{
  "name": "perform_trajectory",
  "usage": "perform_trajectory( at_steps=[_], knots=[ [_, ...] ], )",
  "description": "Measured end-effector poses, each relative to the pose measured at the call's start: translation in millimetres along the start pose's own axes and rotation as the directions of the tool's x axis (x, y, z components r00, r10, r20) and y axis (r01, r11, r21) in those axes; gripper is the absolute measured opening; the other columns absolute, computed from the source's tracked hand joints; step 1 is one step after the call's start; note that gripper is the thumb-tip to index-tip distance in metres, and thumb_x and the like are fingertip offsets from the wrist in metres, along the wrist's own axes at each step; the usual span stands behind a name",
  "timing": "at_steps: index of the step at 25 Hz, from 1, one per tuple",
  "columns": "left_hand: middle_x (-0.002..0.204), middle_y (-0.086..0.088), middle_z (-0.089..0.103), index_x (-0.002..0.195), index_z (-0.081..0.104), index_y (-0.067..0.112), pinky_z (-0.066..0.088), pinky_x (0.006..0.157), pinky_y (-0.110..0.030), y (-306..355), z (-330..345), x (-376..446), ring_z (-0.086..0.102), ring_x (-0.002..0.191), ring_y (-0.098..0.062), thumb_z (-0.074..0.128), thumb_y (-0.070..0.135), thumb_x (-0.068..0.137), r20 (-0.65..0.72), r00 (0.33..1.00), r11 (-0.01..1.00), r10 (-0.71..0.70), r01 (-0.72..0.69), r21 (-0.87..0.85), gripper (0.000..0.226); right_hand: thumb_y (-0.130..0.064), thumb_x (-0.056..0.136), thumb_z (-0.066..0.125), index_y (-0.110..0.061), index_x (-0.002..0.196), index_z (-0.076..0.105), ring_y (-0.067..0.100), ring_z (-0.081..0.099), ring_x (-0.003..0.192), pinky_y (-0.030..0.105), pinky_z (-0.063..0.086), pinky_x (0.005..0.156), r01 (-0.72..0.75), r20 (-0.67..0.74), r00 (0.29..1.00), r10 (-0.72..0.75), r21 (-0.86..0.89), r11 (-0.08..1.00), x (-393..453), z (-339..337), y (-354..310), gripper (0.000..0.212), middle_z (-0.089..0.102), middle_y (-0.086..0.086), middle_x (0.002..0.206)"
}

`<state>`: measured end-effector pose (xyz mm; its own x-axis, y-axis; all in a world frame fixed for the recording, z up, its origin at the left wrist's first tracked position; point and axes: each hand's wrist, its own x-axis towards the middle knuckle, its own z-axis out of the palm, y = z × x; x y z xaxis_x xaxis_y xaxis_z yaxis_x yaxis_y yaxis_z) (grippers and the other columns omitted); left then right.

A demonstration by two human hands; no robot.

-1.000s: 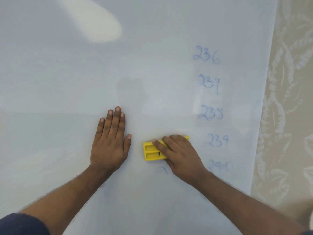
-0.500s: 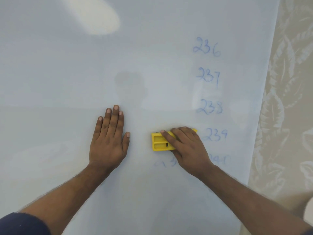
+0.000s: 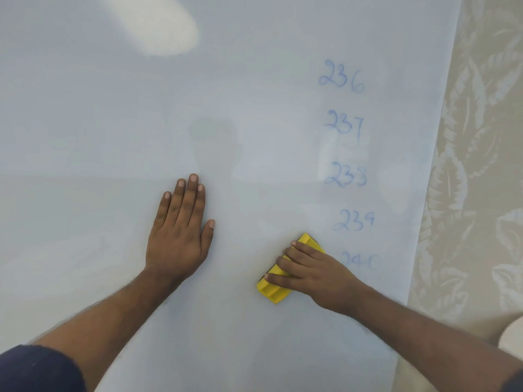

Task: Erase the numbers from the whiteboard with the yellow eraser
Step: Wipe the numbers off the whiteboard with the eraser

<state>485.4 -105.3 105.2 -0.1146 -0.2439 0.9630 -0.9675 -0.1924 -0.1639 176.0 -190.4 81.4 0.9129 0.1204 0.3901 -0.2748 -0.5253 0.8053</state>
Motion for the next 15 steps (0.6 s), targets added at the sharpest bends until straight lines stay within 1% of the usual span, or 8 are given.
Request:
perform_trajectory(
  at_steps=[4,5,7,9,12,13,15],
  knots=[
    [0.171,-0.012,0.008,0.161,0.013,0.002,0.003,0.129,-0.042,0,-1,0,0.004,0.159,-0.026,0.028,0.037,0.106,0.022,1.000,1.000,-0.002,0.003,-0.004,0.067,0.002,0.096,0.023,-0.022,0.135,0.053,0.033,0.052,0.121,0.047,0.027,0.116,0.187,0.067,0.981,-0.184,-0.029,0.982,-4,-11,37,0.054,0.060,0.007,0.123],
    [0.171,-0.012,0.008,0.161,0.013,0.002,0.003,0.130,-0.042,0,-1,0,0.004,0.159,-0.026,0.028,0.037,0.106,0.024,1.000,1.000,-0.004,0.005,-0.006,0.067,0.001,0.097,0.023,-0.022,0.134,0.055,0.033,0.053,0.121,0.047,0.026,0.116,0.214,0.066,0.975,-0.212,-0.026,0.976,-3,-15,48,0.054,0.061,0.008,0.123],
    [0.171,-0.011,0.008,0.161,0.013,0.002,0.003,0.130,-0.043,1,0,-1,0.005,0.159,-0.026,0.029,0.036,0.106,0.021,1.000,1.000,-0.009,0.009,-0.009,0.067,0.000,0.099,0.021,-0.022,0.132,0.058,0.034,0.054,0.121,0.047,0.025,0.116,0.207,0.042,0.978,-0.206,-0.027,0.978,0,-24,72,0.054,0.062,0.009,0.123],
    [0.171,-0.011,0.007,0.161,0.013,0.003,0.003,0.130,-0.043,2,0,-1,0.005,0.159,-0.027,0.028,0.036,0.106,0.023,1.000,1.000,-0.012,0.012,-0.005,0.067,0.002,0.099,0.023,-0.024,0.131,0.059,0.034,0.053,0.122,0.047,0.024,0.117,0.134,-0.004,0.991,-0.134,-0.045,0.990,7,-35,99,0.055,0.062,0.009,0.125],
    [0.171,-0.012,0.008,0.162,0.012,0.003,0.003,0.130,-0.043,3,0,0,0.005,0.159,-0.027,0.028,0.036,0.105,0.019,1.000,1.000,-0.010,0.010,-0.007,0.067,0.006,0.092,0.037,-0.025,0.134,0.055,0.033,0.048,0.125,0.045,0.020,0.118,-0.015,-0.005,1.000,0.015,-0.050,0.999,20,-52,123,0.055,0.058,0.006,0.127],
    [0.171,-0.012,0.009,0.161,0.012,0.003,0.004,0.130,-0.043,3,-1,0,0.006,0.159,-0.027,0.029,0.035,0.105,0.018,1.000,1.000,-0.011,0.011,-0.008,0.067,0.004,0.092,0.042,-0.025,0.135,0.053,0.033,0.047,0.125,0.045,0.021,0.118,-0.064,-0.002,0.998,0.064,-0.035,0.997,24,-56,124,0.053,0.057,0.006,0.126],
    [0.171,-0.013,0.011,0.161,0.014,0.002,0.006,0.129,-0.045,2,-2,-1,0.007,0.159,-0.028,0.030,0.035,0.105,0.022,1.000,1.000,-0.005,0.005,-0.015,0.067,-0.009,0.093,0.055,-0.023,0.136,0.053,0.033,0.049,0.121,0.044,0.027,0.113,-0.227,-0.061,0.972,0.229,0.035,0.973,28,-65,123,0.045,0.058,0.006,0.123]
  ],
)
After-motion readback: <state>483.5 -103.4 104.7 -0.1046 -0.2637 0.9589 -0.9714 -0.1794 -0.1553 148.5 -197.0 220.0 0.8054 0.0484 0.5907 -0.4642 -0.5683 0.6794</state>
